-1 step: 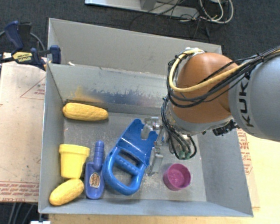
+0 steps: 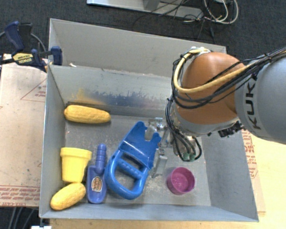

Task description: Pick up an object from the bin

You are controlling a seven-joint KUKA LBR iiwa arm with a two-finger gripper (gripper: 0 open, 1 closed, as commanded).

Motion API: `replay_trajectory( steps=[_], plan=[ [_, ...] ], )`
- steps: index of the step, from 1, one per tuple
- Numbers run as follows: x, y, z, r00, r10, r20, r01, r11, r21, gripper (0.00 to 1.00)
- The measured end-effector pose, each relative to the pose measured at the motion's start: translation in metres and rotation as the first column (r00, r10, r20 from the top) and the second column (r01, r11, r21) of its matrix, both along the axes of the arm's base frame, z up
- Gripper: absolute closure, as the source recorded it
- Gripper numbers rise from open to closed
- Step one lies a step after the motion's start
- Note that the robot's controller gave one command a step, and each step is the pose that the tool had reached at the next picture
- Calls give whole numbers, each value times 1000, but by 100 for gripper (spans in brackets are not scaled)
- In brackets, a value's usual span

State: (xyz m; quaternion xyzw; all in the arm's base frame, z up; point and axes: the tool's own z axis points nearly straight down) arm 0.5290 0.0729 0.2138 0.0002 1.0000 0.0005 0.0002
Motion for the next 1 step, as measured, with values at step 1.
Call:
replay_trajectory(
  steps=[1],
  plan=[
    [21, 28, -80, 998, 67, 1, -67, 998, 1, 0]
  ],
)
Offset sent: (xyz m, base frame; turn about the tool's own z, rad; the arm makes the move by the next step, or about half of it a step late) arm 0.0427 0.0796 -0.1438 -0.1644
